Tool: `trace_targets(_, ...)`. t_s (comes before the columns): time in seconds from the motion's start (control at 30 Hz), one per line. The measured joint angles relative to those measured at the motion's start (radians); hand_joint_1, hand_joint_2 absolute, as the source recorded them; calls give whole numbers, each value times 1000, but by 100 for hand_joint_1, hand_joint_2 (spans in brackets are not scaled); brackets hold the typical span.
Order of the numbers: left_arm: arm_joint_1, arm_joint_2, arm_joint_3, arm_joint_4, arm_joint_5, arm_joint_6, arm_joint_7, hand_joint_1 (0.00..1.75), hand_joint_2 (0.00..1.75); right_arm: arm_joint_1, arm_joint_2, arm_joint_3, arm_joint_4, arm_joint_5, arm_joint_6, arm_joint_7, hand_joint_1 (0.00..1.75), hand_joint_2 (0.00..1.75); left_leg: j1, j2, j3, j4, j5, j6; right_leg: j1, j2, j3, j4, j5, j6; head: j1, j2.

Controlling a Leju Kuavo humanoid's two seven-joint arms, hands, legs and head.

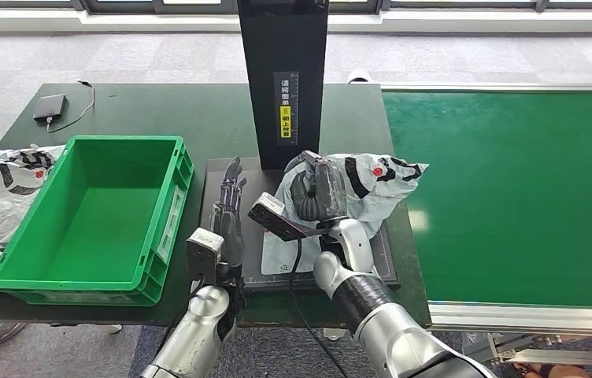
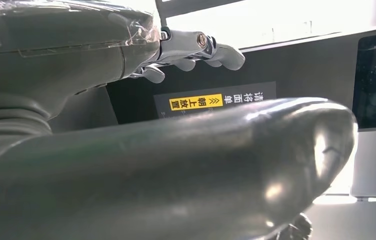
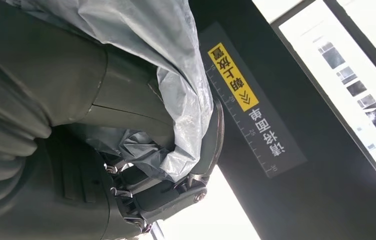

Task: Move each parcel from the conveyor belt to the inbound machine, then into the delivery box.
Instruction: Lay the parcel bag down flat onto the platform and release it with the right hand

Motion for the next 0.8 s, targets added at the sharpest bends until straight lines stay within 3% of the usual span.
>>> trace_targets(0.1,0,0,0,0,0,0,0,0,0,0,0,5,6,-18,10,2,175,175,0,0,0,0,0,0,0,0,0,0,0,0,0,0)
trace_targets(0.17,1,0,1,-1,5,3,0,0,0,2,1,35,11,-98,43,10,175,175,0,0,0,0,0,0,0,0,0,0,0,0,0,0)
trace_targets(0.3,5,0,10,-16,18,8,0,0,0,39,1,226,14,-360,64,34,175,175,0,0,0,0,0,0,0,1,0,0,0,0,0,0)
trace_targets(0.4,9,1,23,-27,19,9,0,0,0,64,1,362,14,-432,50,45,175,175,0,0,0,0,0,-1,1,0,-1,0,-1,-1,0,0)
trace_targets(0.8,22,3,68,-47,16,0,0,0,0,74,1,606,31,-663,17,34,175,175,0,0,0,0,0,-1,0,0,-1,0,-1,-1,0,0)
